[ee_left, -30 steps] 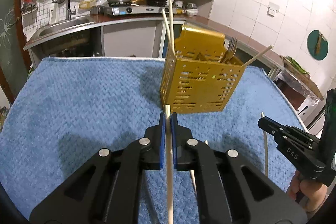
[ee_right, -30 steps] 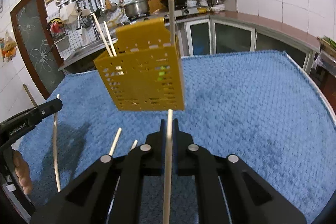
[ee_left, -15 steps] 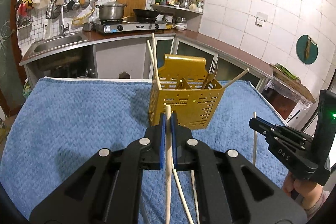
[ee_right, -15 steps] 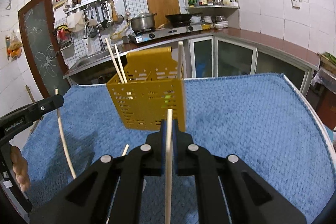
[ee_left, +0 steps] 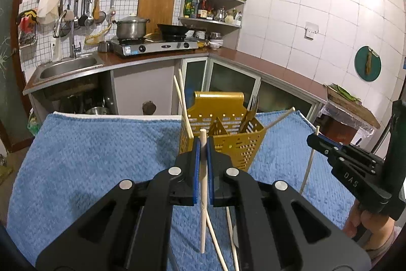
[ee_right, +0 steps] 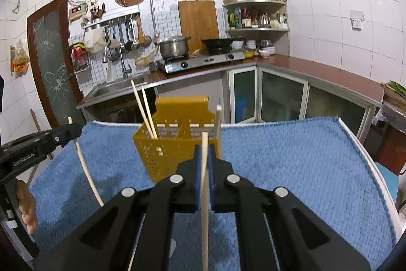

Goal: Organize utensils
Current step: 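Lift both chopsticks up over the yellow caddy with both tools, then lower both chopsticks into the caddy and open both tools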

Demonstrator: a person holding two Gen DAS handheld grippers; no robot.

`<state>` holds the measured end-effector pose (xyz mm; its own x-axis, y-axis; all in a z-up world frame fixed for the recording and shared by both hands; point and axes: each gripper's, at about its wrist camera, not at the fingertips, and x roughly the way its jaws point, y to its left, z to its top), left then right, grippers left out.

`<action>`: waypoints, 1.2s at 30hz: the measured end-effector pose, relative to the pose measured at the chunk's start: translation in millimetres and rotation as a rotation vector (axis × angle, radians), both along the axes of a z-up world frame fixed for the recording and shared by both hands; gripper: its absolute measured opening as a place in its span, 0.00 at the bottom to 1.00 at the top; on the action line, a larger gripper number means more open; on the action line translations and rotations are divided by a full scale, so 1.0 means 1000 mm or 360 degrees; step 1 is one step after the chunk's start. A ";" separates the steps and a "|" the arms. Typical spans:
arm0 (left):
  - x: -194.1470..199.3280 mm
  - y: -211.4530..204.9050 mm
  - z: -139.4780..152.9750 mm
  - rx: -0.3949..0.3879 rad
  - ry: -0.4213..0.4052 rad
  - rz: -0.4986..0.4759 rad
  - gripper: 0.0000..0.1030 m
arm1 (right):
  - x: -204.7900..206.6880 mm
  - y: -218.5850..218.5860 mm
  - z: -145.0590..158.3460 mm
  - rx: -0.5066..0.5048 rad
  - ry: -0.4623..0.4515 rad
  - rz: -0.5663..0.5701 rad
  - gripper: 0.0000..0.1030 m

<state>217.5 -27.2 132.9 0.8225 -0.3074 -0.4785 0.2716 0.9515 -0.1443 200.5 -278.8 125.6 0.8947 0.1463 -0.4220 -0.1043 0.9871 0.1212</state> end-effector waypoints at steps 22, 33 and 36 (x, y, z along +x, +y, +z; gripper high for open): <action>0.041 -0.021 0.100 0.0041 -0.0267 0.0028 0.04 | 0.026 0.010 0.122 -0.0044 -0.0310 -0.0002 0.05; 0.087 -0.046 0.125 0.0061 -0.0456 0.0087 0.04 | 0.077 0.012 0.140 -0.0022 -0.0362 -0.0055 0.05; 0.102 -0.049 0.111 0.0051 -0.0456 0.0090 0.04 | 0.091 0.013 0.122 -0.0056 -0.0330 -0.0055 0.05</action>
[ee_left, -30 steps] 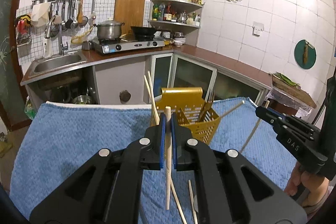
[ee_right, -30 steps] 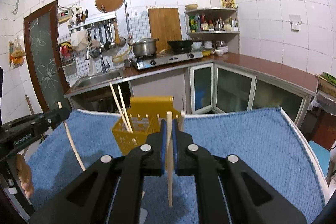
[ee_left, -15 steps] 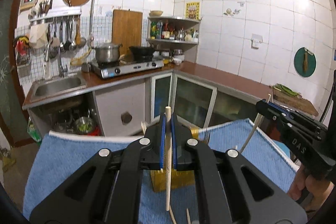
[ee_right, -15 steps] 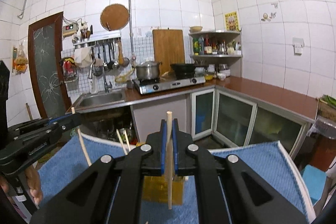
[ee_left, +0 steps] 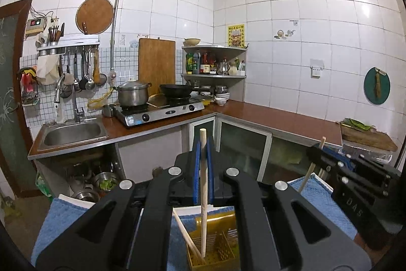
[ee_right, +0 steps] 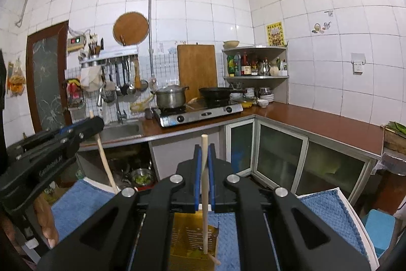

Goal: Organize utensils
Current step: 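Lower both chopsticks into the caddy and open both tools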

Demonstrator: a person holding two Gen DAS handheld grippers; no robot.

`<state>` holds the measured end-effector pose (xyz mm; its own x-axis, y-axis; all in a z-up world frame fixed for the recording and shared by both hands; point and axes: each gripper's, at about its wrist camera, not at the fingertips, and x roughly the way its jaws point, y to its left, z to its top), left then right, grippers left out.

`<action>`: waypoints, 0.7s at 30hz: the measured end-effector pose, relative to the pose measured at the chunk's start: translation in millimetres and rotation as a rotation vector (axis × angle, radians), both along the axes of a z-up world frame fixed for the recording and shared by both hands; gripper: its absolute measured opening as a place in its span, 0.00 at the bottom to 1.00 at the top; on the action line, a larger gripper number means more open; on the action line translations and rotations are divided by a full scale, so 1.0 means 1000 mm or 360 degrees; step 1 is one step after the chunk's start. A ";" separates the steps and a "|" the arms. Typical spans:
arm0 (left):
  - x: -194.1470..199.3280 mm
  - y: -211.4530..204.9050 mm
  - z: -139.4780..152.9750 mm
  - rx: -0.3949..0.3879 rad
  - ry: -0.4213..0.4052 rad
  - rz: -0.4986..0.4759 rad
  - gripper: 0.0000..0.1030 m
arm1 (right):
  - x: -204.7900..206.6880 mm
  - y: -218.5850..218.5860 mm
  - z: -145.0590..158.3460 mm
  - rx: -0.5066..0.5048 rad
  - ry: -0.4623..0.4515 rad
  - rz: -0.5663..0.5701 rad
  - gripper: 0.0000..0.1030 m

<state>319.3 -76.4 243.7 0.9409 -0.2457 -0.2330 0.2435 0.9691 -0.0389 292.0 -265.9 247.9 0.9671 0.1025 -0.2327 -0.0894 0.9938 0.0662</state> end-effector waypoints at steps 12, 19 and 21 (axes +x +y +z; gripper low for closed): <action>0.038 0.005 -0.093 0.0000 0.0234 -0.0013 0.04 | 0.028 0.000 -0.076 -0.0102 0.0172 0.0016 0.05; 0.041 0.012 -0.131 0.0034 0.0346 0.0014 0.04 | 0.034 -0.004 -0.113 -0.0089 0.0279 0.0032 0.06; 0.041 0.014 -0.135 0.0033 0.0374 0.0011 0.05 | 0.032 -0.003 -0.114 -0.0090 0.0283 0.0037 0.06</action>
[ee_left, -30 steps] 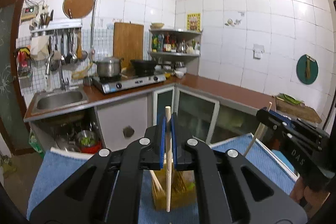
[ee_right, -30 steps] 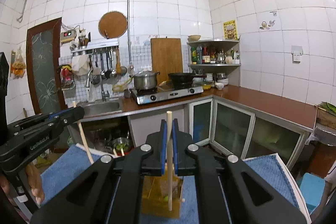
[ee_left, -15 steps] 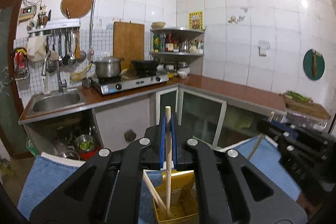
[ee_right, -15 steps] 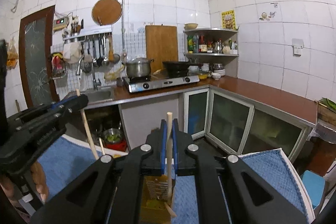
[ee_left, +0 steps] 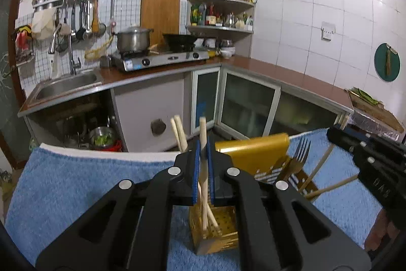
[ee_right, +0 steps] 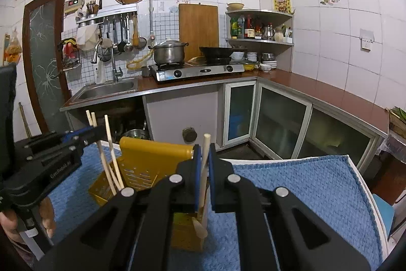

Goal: Organize utensils
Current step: 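Lower both chopsticks into the caddy and open both tools, then move the left tool to the metal spoon while the right tool approaches the white spoon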

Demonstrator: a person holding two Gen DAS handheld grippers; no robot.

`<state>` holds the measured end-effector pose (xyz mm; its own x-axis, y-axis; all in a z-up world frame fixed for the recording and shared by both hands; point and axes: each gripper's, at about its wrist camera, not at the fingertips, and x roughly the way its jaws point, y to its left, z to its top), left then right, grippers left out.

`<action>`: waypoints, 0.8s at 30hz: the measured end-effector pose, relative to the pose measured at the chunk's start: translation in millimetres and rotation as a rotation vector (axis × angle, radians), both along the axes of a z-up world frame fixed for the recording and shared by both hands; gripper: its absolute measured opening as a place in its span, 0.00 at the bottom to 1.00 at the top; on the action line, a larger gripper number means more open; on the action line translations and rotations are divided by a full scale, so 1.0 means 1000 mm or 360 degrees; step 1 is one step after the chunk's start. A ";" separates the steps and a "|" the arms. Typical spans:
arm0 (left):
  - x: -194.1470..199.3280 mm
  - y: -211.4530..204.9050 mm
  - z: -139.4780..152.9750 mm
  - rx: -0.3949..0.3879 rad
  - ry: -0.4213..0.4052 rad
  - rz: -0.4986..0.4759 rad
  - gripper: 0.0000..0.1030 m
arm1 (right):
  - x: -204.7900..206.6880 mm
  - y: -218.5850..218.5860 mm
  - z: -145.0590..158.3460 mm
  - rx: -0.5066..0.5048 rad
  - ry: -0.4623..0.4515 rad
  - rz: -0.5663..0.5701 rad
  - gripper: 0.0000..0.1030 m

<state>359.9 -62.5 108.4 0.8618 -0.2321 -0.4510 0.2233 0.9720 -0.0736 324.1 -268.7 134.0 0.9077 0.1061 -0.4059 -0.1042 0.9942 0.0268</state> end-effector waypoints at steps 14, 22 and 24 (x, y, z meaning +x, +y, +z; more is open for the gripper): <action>-0.071 0.055 0.055 -0.0102 -0.0045 0.0139 0.90 | -0.070 -0.023 0.052 0.0080 -0.0111 -0.0051 0.52; -0.113 0.089 0.023 -0.0077 0.0055 0.0263 0.95 | -0.123 -0.025 0.015 0.0028 -0.0076 -0.0178 0.83; -0.117 0.092 0.008 -0.0065 0.0115 0.0268 0.95 | -0.131 -0.022 0.000 0.0039 -0.0034 -0.0192 0.83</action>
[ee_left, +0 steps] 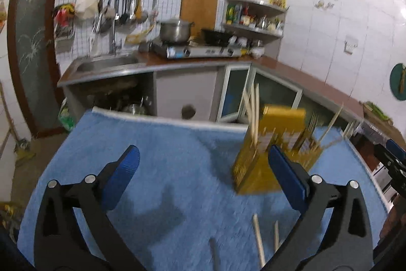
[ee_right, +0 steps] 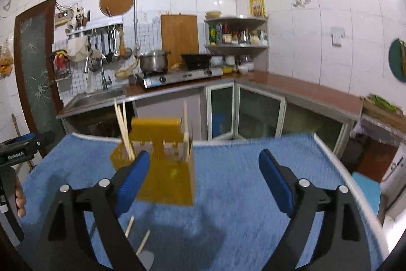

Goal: Organize utensils
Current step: 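Move the left tool to the metal spoon while the right tool approaches the white spoon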

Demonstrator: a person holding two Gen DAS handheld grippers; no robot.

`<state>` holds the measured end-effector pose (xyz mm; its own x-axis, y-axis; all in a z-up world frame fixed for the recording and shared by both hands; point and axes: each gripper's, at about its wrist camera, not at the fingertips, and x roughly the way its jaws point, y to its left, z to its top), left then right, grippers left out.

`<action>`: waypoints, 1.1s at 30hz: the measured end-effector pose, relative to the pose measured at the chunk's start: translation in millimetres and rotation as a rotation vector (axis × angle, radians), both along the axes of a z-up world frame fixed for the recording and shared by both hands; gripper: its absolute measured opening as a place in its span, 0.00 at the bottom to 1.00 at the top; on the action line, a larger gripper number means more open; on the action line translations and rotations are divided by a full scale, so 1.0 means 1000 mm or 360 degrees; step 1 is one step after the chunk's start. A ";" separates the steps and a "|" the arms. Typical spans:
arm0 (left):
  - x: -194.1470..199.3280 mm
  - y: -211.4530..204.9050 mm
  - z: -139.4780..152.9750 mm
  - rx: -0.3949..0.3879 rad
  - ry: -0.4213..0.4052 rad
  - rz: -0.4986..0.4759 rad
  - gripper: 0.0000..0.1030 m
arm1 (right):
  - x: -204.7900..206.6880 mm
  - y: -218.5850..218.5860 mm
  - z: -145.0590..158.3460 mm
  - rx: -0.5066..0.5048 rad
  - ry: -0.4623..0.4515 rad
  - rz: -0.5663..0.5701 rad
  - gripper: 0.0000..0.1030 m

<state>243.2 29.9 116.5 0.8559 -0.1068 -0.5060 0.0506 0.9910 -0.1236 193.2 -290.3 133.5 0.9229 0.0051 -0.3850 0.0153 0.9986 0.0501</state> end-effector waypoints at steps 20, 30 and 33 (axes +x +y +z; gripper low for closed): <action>-0.008 -0.011 -0.132 0.0089 0.0600 -0.0177 0.80 | -0.008 0.046 -0.149 0.0012 0.0611 -0.0031 0.83; -0.007 -0.025 -0.151 0.0080 0.0742 -0.0260 0.45 | -0.009 0.076 -0.153 -0.0002 0.0701 0.0048 0.73; -0.007 -0.030 -0.151 0.0096 0.0761 -0.0295 0.31 | -0.007 0.083 -0.156 -0.0012 0.0731 0.0066 0.65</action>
